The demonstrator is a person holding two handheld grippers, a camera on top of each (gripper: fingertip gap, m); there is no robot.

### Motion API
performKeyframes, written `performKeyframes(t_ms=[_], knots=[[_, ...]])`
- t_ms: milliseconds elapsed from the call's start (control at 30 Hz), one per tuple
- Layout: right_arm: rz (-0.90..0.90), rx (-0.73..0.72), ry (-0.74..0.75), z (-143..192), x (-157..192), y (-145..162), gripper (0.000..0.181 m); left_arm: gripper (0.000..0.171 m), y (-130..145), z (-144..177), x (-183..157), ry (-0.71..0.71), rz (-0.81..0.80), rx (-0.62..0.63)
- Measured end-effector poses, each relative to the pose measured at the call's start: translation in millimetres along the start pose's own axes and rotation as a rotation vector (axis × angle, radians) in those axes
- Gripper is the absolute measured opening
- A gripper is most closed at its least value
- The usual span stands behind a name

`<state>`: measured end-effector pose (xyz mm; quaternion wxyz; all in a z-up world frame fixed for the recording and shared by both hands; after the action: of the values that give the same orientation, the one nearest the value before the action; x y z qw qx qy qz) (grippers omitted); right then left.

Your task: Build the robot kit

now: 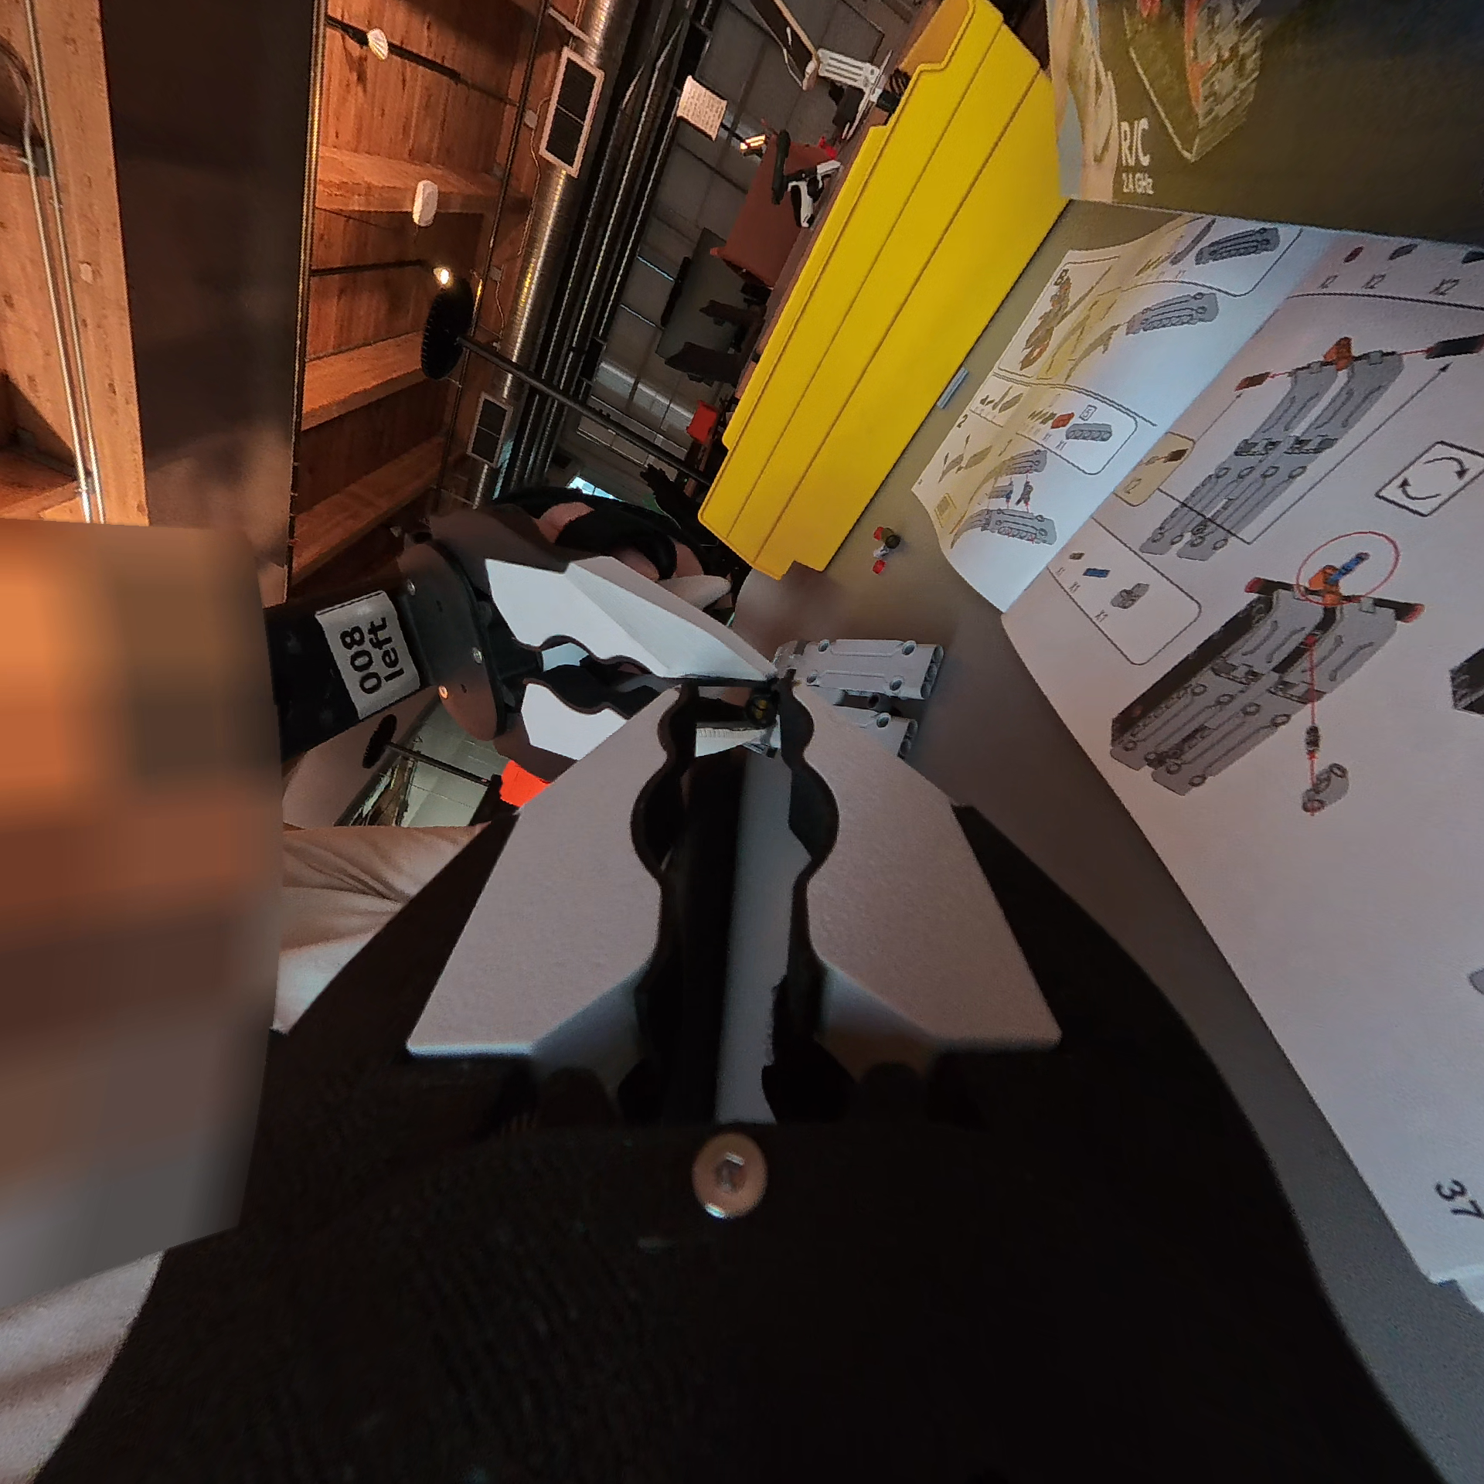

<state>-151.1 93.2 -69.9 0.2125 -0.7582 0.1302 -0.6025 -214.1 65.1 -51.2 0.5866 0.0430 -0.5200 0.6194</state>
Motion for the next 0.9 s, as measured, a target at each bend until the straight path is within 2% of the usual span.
performKeyframes(t_ms=[67,133,367,433,500,667,767,900], knots=[[0.004,0.009,0.007,0.2,-0.1,0.5,0.018,0.006,-0.3,0.1,-0.6,0.004,0.0,-0.002],[0.026,0.025,0.04,1.8,-2.3,1.1,0.006,0.006,-2.2,0.8,-1.2,0.011,0.007,-0.012],[0.099,0.085,0.154,1.5,-2.8,3.2,0.007,0.006,0.6,-2.5,-4.7,0.02,-0.01,0.014],[0.175,0.102,0.223,1.7,-0.5,0.7,0.008,0.006,2.1,-3.2,-2.6,0.006,-0.007,0.026],[0.339,0.128,0.363,5.4,4.8,-6.2,0.01,0.006,6.1,-3.3,2.8,-0.019,0.007,0.046],[0.816,0.076,0.958,42.2,30.7,-38.3,0.011,0.006,11.9,-2.2,14.0,-0.052,0.067,0.061],[0.919,0.122,1.238,59.0,34.6,-44.1,0.011,0.006,11.2,-2.5,13.4,-0.051,0.069,0.059],[0.953,0.242,1.43,66.4,24.0,-42.4,0.012,0.006,12.0,-4.2,11.7,-0.05,0.06,0.068]])
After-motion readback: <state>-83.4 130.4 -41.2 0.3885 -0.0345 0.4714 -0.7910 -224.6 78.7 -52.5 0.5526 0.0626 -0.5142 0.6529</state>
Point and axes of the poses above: each gripper's, where its closed fingertips meet, z back along the fingers, y out of its underside, x = y × z across the jaws, the point moved 5 cm from there along z, back along the fingers, and after that the axes turned 12 degrees about -y, right-handed, at the moved point
